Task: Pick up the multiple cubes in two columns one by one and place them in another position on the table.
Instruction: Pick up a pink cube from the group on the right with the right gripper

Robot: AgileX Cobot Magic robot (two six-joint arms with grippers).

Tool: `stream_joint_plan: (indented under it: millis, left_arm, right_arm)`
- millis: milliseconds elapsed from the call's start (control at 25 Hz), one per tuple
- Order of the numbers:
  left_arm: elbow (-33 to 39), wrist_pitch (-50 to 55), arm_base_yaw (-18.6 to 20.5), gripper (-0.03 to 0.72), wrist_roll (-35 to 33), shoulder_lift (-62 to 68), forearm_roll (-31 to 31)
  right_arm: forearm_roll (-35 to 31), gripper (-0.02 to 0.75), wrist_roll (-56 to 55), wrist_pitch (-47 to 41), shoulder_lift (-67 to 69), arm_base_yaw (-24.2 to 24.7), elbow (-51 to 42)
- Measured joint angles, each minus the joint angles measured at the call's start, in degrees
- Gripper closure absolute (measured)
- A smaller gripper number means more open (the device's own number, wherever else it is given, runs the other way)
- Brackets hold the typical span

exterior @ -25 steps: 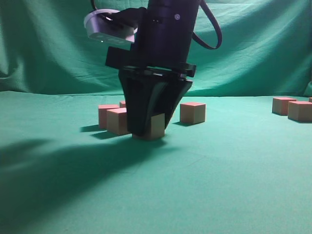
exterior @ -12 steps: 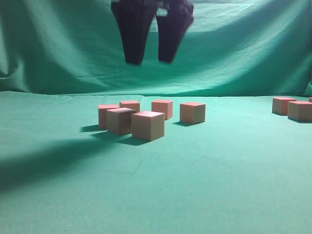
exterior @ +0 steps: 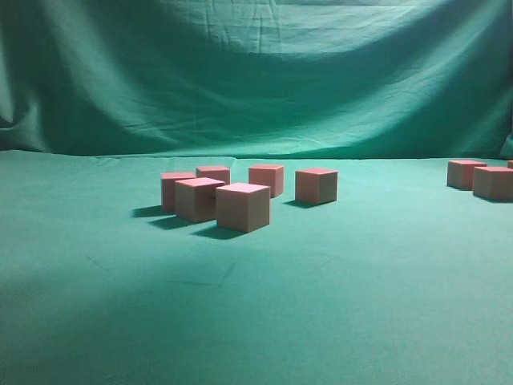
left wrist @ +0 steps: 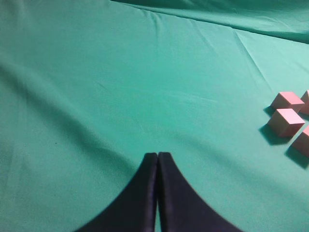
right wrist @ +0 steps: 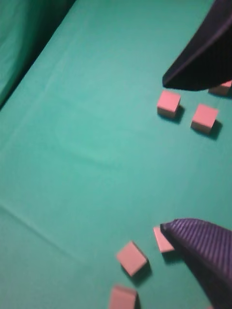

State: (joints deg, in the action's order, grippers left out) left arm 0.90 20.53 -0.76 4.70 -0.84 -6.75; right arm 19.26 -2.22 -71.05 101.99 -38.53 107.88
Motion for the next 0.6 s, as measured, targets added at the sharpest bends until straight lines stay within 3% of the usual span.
stream_joint_plan:
  millis: [160,360,480,600]
  left_arm:
    - [0.00,0.00,0.00,0.688,0.00,0.00,0.00]
    - [0.00,0.00,0.00,0.688,0.00,0.00,0.00]
    - [0.00,0.00,0.00,0.688,0.00,0.00,0.00]
    - [0.00,0.00,0.00,0.688,0.00,0.00,0.00]
  right_arm:
    - [-2.26,0.180,-4.99,0.00,-3.43,11.55,-3.83]
    - [-8.70,0.180,-6.91,-0.11,-3.04,24.31,-15.58]
    - [-11.88,0.180,-7.14,2.85,-2.03,28.30,-22.56]
    - [-14.18,0.180,-7.14,10.15,-0.52,29.18,-27.86]
